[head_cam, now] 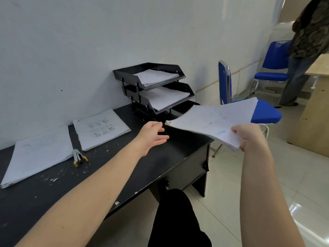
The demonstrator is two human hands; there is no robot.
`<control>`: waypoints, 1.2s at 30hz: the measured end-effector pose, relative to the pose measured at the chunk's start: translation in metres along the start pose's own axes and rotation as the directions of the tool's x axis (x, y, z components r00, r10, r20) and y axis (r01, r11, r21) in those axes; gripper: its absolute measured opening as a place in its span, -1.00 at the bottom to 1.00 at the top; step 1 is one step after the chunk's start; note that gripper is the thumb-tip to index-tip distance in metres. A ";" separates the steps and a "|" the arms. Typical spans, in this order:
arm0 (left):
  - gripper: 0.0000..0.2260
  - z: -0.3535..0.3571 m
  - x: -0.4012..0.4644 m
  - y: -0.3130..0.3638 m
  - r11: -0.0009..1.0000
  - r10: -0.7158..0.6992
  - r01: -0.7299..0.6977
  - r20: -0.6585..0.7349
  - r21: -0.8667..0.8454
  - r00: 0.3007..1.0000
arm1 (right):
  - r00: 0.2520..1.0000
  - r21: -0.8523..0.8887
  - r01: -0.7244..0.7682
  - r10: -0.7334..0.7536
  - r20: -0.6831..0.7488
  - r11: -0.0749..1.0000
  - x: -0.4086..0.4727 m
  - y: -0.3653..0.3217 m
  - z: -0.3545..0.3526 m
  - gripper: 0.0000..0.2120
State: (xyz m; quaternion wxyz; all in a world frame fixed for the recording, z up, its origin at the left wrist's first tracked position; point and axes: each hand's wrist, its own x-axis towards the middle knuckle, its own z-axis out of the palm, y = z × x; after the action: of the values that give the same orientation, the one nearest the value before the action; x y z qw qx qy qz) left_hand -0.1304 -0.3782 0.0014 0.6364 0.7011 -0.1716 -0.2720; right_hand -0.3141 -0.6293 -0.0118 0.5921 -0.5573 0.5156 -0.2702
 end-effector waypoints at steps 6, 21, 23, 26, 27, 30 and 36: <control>-0.72 -0.005 0.004 0.001 0.997 0.003 -0.002 -0.014 0.081 1.000 | 0.999 0.049 -0.034 0.032 0.026 0.998 -0.006 0.002 0.020 -0.63; -0.68 -0.033 0.029 -0.004 0.946 0.083 -0.057 -0.068 0.319 0.994 | 0.904 0.072 -0.100 0.061 0.423 0.992 0.005 -0.035 0.163 -0.79; -0.68 -0.043 0.036 -0.006 0.943 0.081 -0.043 -0.100 0.331 0.992 | 0.896 0.042 -0.063 0.039 0.442 0.997 0.019 -0.036 0.171 -0.87; -0.68 -0.054 0.040 -0.011 0.941 0.073 -0.026 -0.129 0.337 0.989 | 0.907 -0.063 0.046 -0.015 0.421 0.997 0.033 -0.036 0.177 -0.80; -0.69 -0.057 0.042 -0.013 0.940 0.067 -0.017 -0.136 0.340 0.988 | 0.905 -0.079 0.054 -0.016 0.426 0.995 0.037 -0.037 0.182 -0.84; -0.70 -0.065 0.046 -0.016 0.939 0.056 0.004 -0.165 0.344 0.985 | 0.905 -0.221 0.105 -0.001 0.425 0.970 0.050 -0.039 0.198 -0.86; -0.74 -0.084 0.044 -0.018 0.936 0.050 0.028 -0.212 0.350 0.976 | 0.934 -0.631 0.218 0.028 0.356 0.745 0.035 -0.055 0.201 -0.75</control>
State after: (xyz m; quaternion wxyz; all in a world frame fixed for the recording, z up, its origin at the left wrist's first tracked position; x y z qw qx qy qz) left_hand -0.0468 -0.3350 -0.0196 0.5176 0.8278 -0.1506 -0.1552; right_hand -0.1055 -0.5972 -0.0016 0.4223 -0.7943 0.4368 0.0007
